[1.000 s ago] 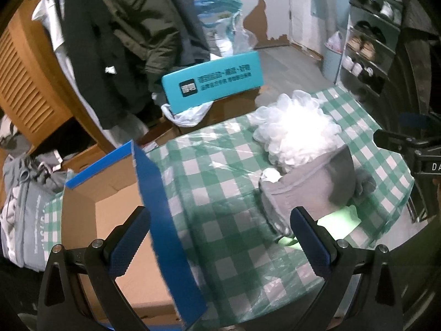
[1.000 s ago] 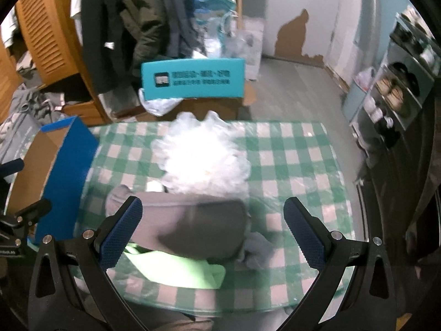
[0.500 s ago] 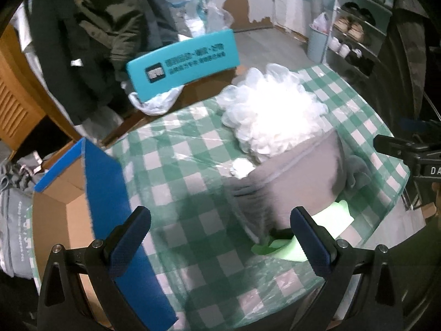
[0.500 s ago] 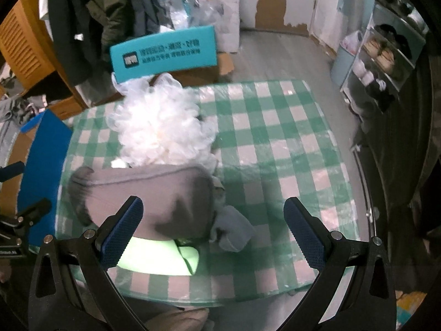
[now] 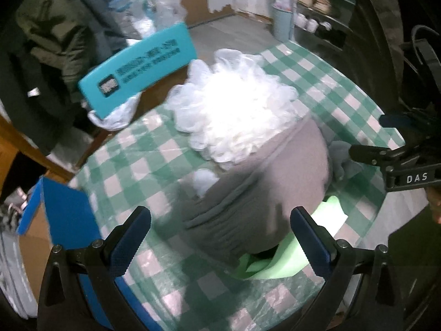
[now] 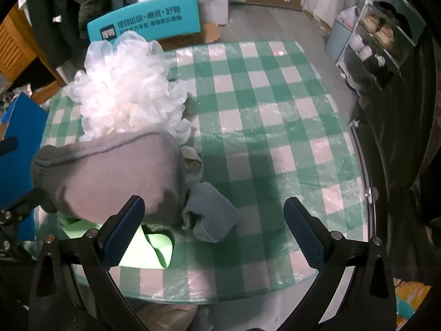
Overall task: Organize soft objects
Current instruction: 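Move both tools toward the grey fabric item and close the right gripper on it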
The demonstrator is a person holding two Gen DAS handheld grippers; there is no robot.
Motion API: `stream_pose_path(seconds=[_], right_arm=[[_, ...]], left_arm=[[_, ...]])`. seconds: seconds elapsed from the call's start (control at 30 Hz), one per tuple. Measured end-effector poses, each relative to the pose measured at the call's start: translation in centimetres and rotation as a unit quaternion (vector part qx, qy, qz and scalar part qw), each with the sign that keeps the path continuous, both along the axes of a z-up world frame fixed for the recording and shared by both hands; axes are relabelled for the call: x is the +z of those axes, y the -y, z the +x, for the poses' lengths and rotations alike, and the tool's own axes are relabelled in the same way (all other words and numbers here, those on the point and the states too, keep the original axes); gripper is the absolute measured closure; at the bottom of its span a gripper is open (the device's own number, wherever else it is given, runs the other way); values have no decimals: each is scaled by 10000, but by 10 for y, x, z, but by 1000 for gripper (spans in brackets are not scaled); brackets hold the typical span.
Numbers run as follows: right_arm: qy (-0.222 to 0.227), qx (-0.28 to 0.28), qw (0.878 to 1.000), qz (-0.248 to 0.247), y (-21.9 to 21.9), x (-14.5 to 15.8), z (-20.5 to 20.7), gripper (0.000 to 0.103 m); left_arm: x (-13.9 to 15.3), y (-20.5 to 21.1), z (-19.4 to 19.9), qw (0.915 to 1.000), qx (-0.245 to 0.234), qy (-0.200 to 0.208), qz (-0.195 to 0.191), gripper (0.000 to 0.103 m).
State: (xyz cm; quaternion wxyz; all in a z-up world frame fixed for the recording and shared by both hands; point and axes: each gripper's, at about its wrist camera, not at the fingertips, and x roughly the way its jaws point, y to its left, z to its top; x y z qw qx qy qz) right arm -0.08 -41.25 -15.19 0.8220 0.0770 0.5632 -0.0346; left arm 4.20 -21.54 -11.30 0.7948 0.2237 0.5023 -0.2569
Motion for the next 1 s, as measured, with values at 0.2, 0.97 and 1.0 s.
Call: stream_pose_path(seconds=[0.2, 0.97, 1.0], right_arm=[[-146, 12, 9999, -76, 2, -13, 0, 2], [-455, 1, 9989, 132, 7, -37, 11, 72], [-435, -15, 9989, 155, 8, -36, 11, 72]], left_arm=[[-12, 15, 8, 9995, -282, -160, 8, 1], [-44, 37, 8, 9965, -732, -376, 144, 13], [-43, 36, 9, 9968, -716, -345, 116, 15]])
